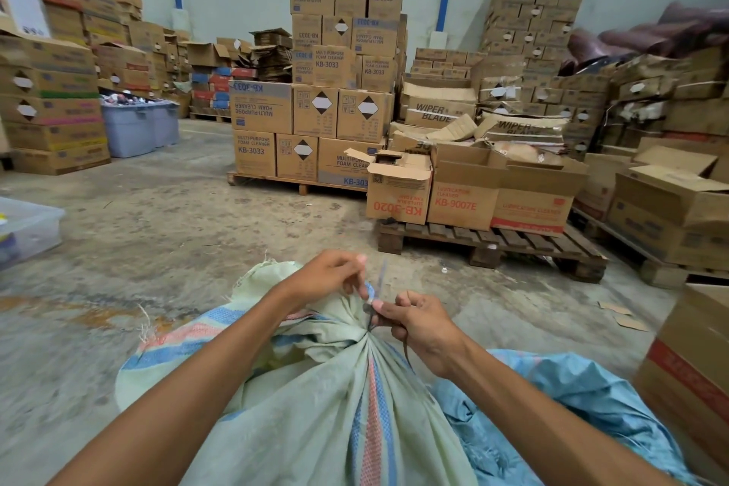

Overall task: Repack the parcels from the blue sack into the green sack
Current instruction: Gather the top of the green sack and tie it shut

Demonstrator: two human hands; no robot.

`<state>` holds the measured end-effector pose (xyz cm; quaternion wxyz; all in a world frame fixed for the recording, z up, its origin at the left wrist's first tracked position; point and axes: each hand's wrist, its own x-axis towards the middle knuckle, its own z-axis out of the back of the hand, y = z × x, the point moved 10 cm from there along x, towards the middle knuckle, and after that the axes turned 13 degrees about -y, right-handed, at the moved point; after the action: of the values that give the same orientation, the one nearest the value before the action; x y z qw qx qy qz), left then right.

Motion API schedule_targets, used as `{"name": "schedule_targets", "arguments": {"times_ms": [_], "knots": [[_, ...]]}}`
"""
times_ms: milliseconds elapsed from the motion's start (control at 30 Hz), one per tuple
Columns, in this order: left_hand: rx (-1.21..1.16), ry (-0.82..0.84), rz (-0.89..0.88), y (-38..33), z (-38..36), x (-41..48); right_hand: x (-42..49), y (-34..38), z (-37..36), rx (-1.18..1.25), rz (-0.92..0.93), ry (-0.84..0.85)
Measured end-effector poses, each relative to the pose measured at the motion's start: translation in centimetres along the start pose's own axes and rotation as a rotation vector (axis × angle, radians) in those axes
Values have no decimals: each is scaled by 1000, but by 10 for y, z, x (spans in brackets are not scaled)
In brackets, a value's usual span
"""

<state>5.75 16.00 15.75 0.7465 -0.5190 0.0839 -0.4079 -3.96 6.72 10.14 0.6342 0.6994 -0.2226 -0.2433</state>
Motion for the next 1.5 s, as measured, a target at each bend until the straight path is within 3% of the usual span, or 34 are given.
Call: {"name": "schedule_targets", "arguments": {"times_ms": [67,133,267,467,600,700,867,1000,1067,1267,1500], "knots": [[-118,28,165,24,-3,-10,2,-4,7,55,-40,-46],[-107,98,208,41,-11,-18,4,-7,14,71,-75,-79],[17,199,154,43,-28,-22,10,-8,21,48,-112,-105],[116,34,32,45,-33,-14,16,-3,22,-8,-97,-72],[92,94,66,43,-37,-16,15,2,23,-140,-34,11],[84,157,77,45,-42,-17,9,16,15,-312,136,103],[17,182,99,49,-45,-15,3,45,9,-649,603,21],[-57,198,186,55,-52,-12,-40,57,-29,-996,1328,17],[-56,219,250,55,-54,-14,-60,50,-40,-1059,1572,40],[-121,152,449,74,-49,-8,-61,40,-38,-1174,1663,32],[-136,168,442,83,-53,-2,-57,36,-40,-1206,1634,55]]}}
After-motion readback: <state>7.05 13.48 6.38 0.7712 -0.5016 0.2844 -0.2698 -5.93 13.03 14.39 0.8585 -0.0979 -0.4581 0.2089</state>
